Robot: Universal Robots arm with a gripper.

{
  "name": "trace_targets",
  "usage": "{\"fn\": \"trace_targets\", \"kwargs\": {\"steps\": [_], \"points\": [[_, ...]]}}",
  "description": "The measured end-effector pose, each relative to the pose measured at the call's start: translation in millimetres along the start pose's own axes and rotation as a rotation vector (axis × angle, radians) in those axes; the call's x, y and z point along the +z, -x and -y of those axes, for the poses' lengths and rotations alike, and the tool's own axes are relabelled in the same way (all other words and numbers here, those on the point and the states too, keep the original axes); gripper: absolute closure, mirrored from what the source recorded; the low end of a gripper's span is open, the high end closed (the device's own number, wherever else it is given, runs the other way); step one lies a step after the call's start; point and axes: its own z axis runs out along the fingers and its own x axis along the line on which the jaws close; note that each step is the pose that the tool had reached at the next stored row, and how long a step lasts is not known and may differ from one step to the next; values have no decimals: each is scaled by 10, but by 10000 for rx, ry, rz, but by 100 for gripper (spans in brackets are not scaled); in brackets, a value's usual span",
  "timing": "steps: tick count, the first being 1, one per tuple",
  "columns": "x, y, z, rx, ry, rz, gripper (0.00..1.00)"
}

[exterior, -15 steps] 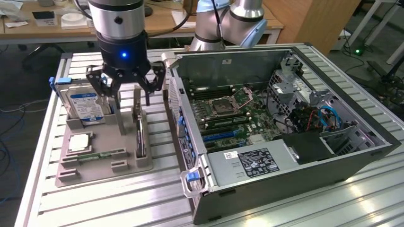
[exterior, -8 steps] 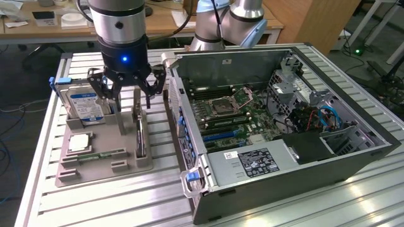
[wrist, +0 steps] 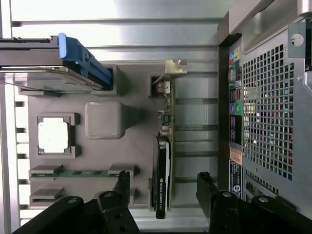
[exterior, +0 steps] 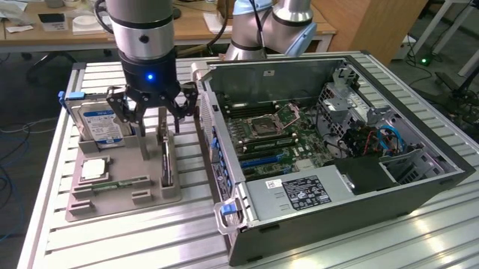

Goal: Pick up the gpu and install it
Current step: 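Pick up the gpu and move the gpu toward the slot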

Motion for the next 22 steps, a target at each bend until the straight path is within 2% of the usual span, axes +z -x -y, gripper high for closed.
{"fn": "trace_targets", "kwargs": {"steps": [13, 22], "points": [[194, 15, 9, 24, 0, 1, 34], [312, 18, 47, 199, 2, 7, 34]]}}
